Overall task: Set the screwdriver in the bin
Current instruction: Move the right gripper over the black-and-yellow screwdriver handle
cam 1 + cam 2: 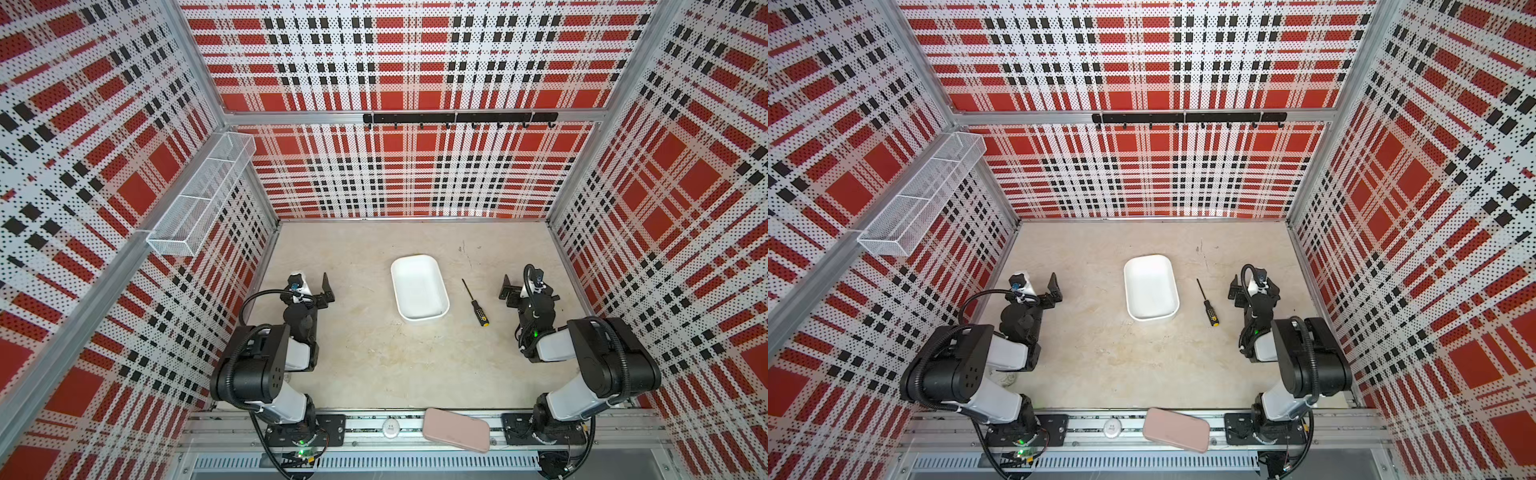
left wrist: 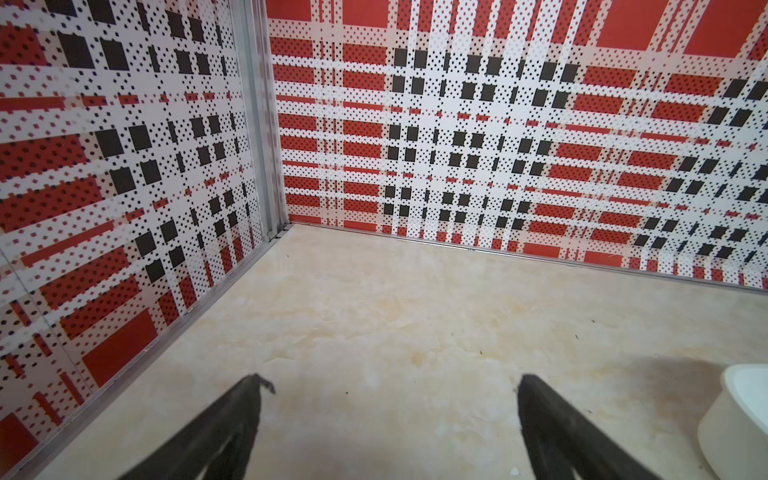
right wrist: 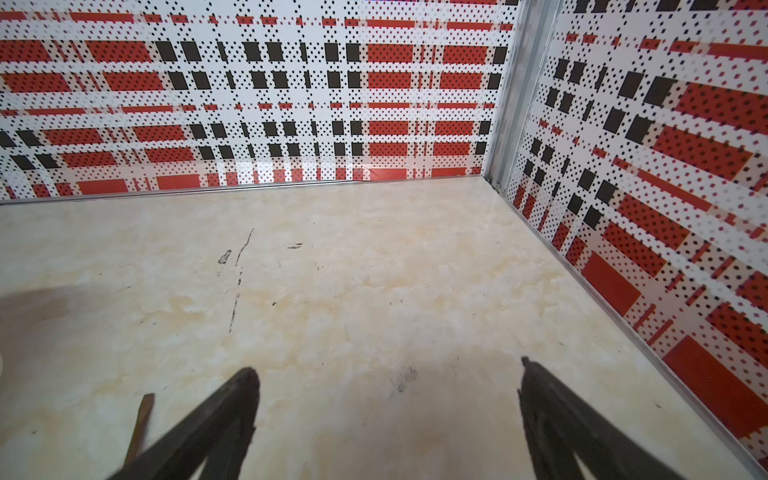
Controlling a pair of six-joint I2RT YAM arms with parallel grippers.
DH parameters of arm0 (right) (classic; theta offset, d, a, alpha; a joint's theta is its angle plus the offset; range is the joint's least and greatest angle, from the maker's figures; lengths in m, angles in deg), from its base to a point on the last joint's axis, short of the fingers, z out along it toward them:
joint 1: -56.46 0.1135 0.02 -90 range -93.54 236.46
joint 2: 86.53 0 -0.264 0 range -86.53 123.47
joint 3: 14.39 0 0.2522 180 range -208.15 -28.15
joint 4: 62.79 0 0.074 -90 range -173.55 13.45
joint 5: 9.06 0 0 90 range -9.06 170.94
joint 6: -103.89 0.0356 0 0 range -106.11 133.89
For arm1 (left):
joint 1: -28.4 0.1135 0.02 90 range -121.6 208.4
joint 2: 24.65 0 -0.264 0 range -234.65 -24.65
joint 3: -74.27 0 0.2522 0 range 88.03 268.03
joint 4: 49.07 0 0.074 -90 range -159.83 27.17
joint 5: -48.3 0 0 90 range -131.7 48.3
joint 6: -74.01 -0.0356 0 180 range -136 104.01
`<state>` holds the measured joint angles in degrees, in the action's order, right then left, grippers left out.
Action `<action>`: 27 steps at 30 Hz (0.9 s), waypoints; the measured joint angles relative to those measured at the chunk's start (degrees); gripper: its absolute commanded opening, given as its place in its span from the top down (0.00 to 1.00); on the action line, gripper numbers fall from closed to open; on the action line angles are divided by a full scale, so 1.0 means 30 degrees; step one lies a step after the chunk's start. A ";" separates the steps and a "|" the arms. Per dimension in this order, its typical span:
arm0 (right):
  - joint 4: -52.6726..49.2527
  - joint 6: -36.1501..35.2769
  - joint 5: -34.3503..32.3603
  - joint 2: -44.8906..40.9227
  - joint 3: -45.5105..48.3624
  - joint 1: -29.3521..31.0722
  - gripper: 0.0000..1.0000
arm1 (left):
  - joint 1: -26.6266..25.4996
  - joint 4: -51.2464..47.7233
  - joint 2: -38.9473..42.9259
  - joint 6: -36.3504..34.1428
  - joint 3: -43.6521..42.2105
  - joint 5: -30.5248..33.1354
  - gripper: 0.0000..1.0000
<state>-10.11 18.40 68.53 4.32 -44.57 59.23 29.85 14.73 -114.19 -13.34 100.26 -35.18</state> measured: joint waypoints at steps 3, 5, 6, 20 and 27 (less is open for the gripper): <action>0.0000 -0.0007 0.0000 0.0000 0.0000 -0.0007 0.00 | 0.0000 0.0007 -0.0007 0.0000 0.0000 0.0000 0.02; 0.0000 -0.0007 0.0102 0.0000 0.0000 -0.0007 0.00 | 0.0000 0.0007 -0.0007 0.0000 0.0000 0.0000 0.02; 0.0000 -0.0007 0.0204 0.0000 0.0000 -0.0007 0.00 | 0.0000 0.0007 -0.0007 0.0000 0.0000 0.0000 0.02; -0.0882 -0.0080 0.0576 -0.0874 -0.0007 0.0000 0.00 | -0.0007 -0.0015 0.0007 -0.0015 0.0000 -0.0007 0.02; -0.9296 0.0284 0.1800 -0.5136 -0.3803 0.0000 0.00 | -0.0415 -0.4000 0.2302 -0.0306 0.1821 0.0124 0.02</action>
<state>-38.00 19.25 73.93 -11.09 -55.98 59.23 28.60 2.73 -107.28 -14.26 105.73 -34.81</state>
